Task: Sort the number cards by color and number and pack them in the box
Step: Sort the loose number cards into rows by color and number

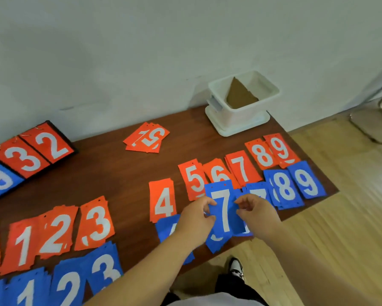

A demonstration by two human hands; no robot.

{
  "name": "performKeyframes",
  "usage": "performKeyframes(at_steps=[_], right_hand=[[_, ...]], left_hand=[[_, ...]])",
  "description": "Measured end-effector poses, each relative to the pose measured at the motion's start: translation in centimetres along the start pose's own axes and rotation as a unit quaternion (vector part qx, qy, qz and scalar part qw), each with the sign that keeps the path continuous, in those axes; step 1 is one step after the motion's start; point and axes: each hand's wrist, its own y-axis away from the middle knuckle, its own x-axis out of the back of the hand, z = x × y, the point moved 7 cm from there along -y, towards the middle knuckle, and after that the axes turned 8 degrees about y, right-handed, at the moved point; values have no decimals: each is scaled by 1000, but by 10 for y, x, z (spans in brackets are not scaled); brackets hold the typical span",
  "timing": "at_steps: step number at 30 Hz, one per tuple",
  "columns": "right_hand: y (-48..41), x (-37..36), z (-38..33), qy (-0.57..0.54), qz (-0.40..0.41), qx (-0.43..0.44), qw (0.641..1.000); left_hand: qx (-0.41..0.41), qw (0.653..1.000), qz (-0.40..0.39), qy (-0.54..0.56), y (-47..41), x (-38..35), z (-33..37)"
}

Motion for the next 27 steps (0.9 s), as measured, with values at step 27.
performKeyframes(at_steps=[27], right_hand=[[-166, 23, -57, 217, -97, 191, 952]], left_hand=[[162, 925, 219, -266, -50, 90, 6]])
